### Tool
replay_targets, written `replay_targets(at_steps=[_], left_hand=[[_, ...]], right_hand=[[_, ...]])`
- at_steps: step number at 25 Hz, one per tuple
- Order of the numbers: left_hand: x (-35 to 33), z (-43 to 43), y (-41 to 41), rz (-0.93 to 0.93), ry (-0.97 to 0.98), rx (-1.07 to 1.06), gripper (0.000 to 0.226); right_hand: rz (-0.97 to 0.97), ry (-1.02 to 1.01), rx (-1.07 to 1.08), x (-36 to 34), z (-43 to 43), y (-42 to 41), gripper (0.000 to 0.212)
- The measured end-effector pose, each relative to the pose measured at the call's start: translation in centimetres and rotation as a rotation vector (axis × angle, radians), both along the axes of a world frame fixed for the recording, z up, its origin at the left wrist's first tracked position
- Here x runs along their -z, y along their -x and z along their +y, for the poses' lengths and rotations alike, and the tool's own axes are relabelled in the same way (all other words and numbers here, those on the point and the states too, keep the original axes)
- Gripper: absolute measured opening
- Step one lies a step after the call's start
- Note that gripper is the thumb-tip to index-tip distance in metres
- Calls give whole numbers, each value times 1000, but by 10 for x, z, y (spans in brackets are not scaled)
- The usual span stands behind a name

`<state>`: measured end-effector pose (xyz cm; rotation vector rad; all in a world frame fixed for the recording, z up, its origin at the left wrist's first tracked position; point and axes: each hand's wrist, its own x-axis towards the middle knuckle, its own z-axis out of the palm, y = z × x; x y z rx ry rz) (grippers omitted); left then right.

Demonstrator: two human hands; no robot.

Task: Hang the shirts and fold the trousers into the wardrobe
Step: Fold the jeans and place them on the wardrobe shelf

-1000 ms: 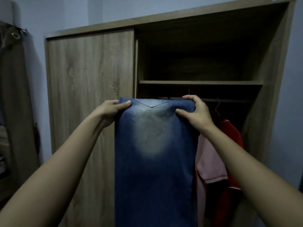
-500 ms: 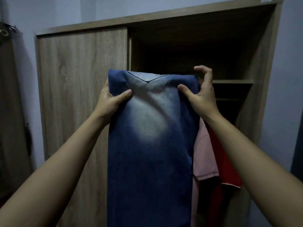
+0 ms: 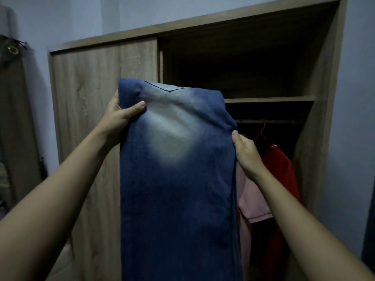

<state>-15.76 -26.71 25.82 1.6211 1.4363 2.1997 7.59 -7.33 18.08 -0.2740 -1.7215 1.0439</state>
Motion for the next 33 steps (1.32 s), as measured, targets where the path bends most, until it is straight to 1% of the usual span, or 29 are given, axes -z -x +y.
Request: replay_targets(at_steps=[2, 4, 5, 6, 8, 9, 10, 11, 13, 15, 16, 18, 20, 22, 24, 25, 26, 27, 28, 30, 31, 32, 33], left_hand=[[0, -4, 1, -27, -38, -6, 55], [2, -3, -1, -39, -43, 17, 55], [2, -2, -4, -36, -41, 24, 55], [1, -2, -9, -31, -40, 32, 55], [-2, -2, -15, -19, -36, 42, 53], [-4, -3, -17, -18, -31, 44, 52], [-5, -4, -17, -25, -24, 45, 51], [-6, -6, -16, -32, -10, 44, 49], [-5, -9, -14, -39, 44, 59, 50], [1, -9, -9, -57, 87, 76, 55], [5, -9, -7, -70, 93, 79, 54], [10, -8, -6, -93, 84, 85, 51], [11, -9, -3, -103, 94, 76, 54], [8, -17, 4, -72, 200, 104, 71], [5, -28, 11, 8, 451, 140, 90], [7, -33, 15, 41, 565, 157, 95], [8, -37, 19, 46, 628, 167, 95], [10, -39, 21, 45, 636, 193, 92], [12, -37, 24, 33, 608, 211, 88], [14, -28, 27, -12, 473, 175, 81], [17, -24, 30, -91, 384, 163, 75], [20, -20, 31, -205, 306, 228, 66], [27, -17, 29, -340, 246, 370, 50]], right_hand=[[35, -45, -81, -6, 1, -3, 35], [47, -22, -159, -1, -6, 0, 19], [30, -13, -174, 1, -9, 3, 18], [-9, 9, -187, 3, -14, 5, 30], [-63, 118, -259, 7, -14, 11, 62], [-41, 186, -303, 8, -12, 13, 65], [-3, 245, -340, 8, -14, 14, 58], [27, 294, -369, 8, -15, 13, 46], [11, 370, -468, 10, -19, 12, 23], [-51, 388, -631, 11, -23, 8, 18], [-67, 385, -674, 11, -25, 7, 16], [-82, 390, -693, 7, -26, 7, 21], [-77, 391, -702, 2, -28, 11, 20], [-7, 399, -705, 1, -31, 19, 18], [85, 449, -728, -3, -32, 23, 25], [106, 455, -742, -6, -31, 23, 28], [110, 441, -740, -10, -31, 22, 30], [97, 415, -715, -15, -31, 20, 32], [74, 391, -672, -20, -30, 19, 33], [34, 392, -602, -30, -29, 20, 32], [28, 417, -580, -35, -29, 20, 31], [35, 454, -567, -41, -29, 21, 28], [52, 499, -561, -46, -30, 20, 25]])
